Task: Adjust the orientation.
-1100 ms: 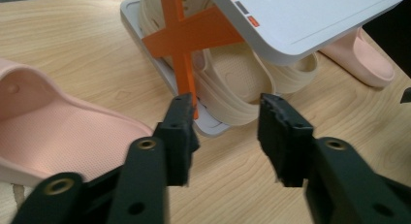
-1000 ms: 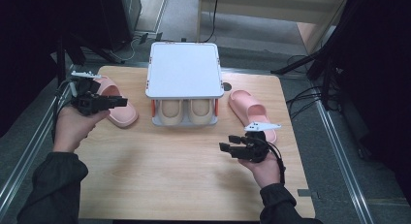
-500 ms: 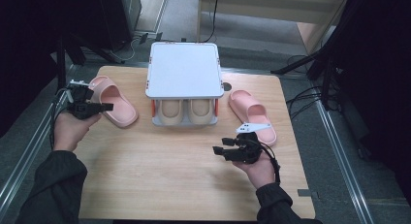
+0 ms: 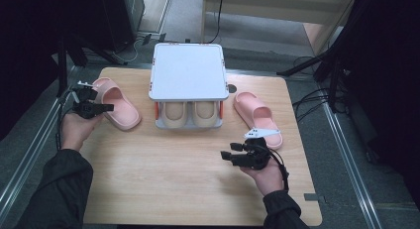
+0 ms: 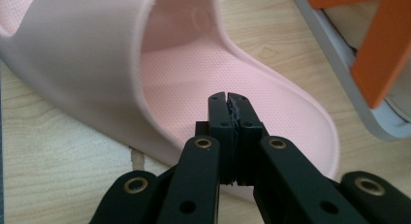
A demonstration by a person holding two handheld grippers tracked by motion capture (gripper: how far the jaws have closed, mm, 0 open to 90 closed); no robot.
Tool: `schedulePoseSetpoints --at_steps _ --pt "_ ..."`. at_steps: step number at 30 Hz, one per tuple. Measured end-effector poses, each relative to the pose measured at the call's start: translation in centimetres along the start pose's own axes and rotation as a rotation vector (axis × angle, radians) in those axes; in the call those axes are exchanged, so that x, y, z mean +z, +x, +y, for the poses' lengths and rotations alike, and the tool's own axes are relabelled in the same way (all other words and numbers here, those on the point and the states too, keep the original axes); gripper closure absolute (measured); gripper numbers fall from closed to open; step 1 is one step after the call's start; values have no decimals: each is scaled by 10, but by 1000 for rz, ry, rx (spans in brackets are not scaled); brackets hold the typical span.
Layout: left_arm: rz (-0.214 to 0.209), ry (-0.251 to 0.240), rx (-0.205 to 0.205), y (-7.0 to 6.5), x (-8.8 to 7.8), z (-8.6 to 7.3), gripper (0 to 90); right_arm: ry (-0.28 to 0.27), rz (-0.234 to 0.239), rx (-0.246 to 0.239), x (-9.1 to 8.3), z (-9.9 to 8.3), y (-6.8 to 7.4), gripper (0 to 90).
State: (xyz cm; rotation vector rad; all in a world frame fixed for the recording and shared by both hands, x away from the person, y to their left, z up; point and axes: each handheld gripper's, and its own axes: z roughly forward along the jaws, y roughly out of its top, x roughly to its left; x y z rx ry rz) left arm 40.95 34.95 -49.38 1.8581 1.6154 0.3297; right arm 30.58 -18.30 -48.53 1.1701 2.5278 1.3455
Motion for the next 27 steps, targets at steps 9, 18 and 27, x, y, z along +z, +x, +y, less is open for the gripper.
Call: schedulePoseSetpoints --at_steps 9,18,27 --pt "18 15 -16 5 16 3 892 4 -29 2 -7 -8 0 441" --pt "46 -2 -30 10 13 -1 891 8 -51 3 -13 -13 0 441" --pt "51 9 -22 18 6 -6 885 15 -51 11 -13 -13 -1 440"
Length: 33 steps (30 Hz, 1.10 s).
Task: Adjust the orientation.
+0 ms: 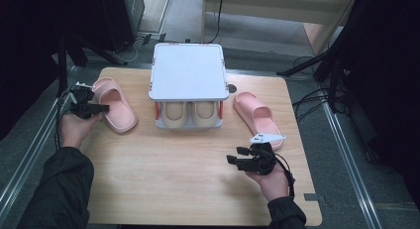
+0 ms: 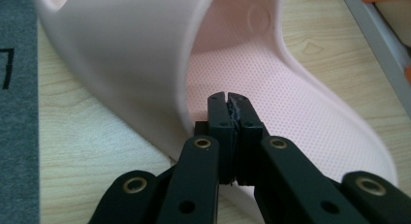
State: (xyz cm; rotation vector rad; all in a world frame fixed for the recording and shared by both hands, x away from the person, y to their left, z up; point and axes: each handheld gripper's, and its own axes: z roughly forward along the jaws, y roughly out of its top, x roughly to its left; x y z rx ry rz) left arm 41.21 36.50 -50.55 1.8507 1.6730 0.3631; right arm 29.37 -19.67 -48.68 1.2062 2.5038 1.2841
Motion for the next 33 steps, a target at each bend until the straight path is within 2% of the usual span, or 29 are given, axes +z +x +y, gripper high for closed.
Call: schedulePoseSetpoints --at_steps 6,8,9,11,13,15,18,24,26,28,33 --pt "-2 -6 -38 14 -6 -5 884 15 3 -4 2 0 1 439" --pt "-20 -1 -57 17 -8 -5 877 18 7 -9 4 1 1 439" --pt "-52 -5 -76 18 -9 -5 867 18 8 -9 5 2 1 439" --pt "-89 -20 -83 18 -14 -4 804 23 15 -8 7 3 1 438" --pt "-99 -34 -74 15 -20 -3 755 29 25 -4 8 3 1 437" --pt "-97 -44 -66 13 -24 -2 693 28 28 -7 9 5 1 438" --pt "-53 -53 -58 13 -29 -2 588 23 36 -7 9 6 1 438" --pt "-78 -91 -46 20 -34 -4 438 26 42 -11 12 8 1 438" --pt "-71 -91 -51 24 -34 -5 424 32 41 -12 12 8 1 438" --pt "-36 -92 -51 28 -35 -4 419 34 40 -10 12 8 1 438" --pt "-63 -74 -68 34 -32 -3 402 27 39 -9 11 7 1 437"
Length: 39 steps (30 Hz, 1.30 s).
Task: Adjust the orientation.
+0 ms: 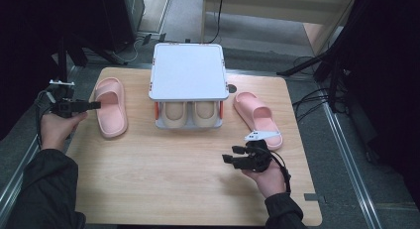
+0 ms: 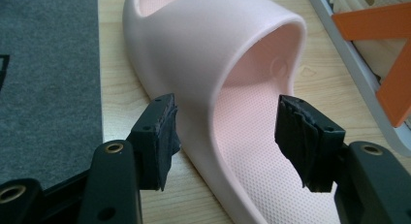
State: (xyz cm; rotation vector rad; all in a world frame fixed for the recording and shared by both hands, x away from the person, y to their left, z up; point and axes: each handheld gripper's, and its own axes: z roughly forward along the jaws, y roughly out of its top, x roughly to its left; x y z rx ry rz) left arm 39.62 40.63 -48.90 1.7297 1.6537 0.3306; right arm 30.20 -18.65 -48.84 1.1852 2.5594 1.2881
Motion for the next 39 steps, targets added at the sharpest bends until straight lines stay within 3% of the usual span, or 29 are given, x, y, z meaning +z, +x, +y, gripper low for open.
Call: schedulePoseSetpoints --at_steps 7,14,16,20,25,27,34,37,39 --pt "6 19 -18 9 8 1 378 2 -11 0 -3 -4 1 438" --pt "13 21 -19 7 22 5 385 -4 -31 12 -9 -10 0 437" --pt "39 26 -30 9 26 5 389 -6 -36 18 -11 -12 0 437" --pt "37 25 -62 14 30 7 403 -16 -47 30 -15 -15 -1 438" --pt "57 37 -65 15 36 8 471 -15 -62 37 -18 -19 -2 438" --pt "58 40 -66 15 36 8 559 -12 -69 35 -19 -19 -2 438" --pt "137 38 -10 10 30 9 731 -13 -68 36 -19 -19 -2 441" --pt "170 41 -16 13 27 9 801 -12 -71 29 -19 -19 -2 441" --pt "155 43 -28 16 25 8 823 -12 -70 29 -19 -19 -2 441"
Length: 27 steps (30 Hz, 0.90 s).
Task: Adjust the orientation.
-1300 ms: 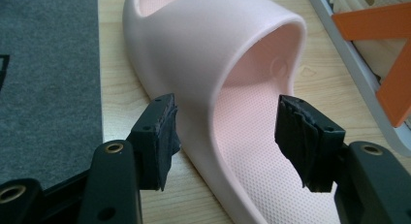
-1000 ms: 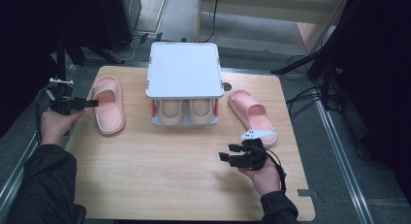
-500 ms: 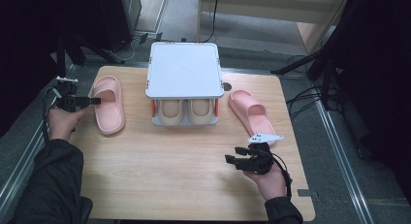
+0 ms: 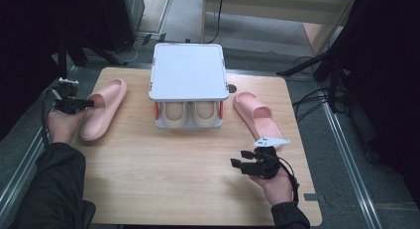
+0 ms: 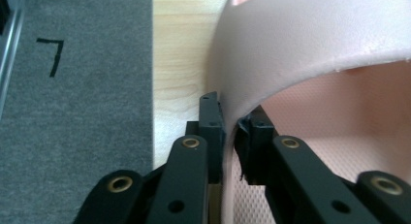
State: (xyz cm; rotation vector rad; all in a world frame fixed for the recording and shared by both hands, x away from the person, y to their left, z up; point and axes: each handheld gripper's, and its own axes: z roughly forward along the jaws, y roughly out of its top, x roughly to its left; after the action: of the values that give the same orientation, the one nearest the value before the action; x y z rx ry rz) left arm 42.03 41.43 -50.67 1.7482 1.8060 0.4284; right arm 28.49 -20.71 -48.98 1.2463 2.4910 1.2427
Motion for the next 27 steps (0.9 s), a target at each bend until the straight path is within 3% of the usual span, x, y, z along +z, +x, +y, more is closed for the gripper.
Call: schedulePoseSetpoints --at_steps 4,12,16,21,27 --pt "-6 2 -12 1 -2 1 836 -1 2 2 0 0 0 441" --pt "-19 -15 15 -9 -16 4 838 -9 7 -10 1 4 1 440" --pt "-56 -12 11 -17 -24 4 838 -13 16 -22 2 7 2 439" --pt "-62 6 71 -37 -35 0 837 -20 32 -27 4 11 3 439" --pt "-107 5 75 -52 -53 -14 837 -23 61 -43 10 19 6 438"
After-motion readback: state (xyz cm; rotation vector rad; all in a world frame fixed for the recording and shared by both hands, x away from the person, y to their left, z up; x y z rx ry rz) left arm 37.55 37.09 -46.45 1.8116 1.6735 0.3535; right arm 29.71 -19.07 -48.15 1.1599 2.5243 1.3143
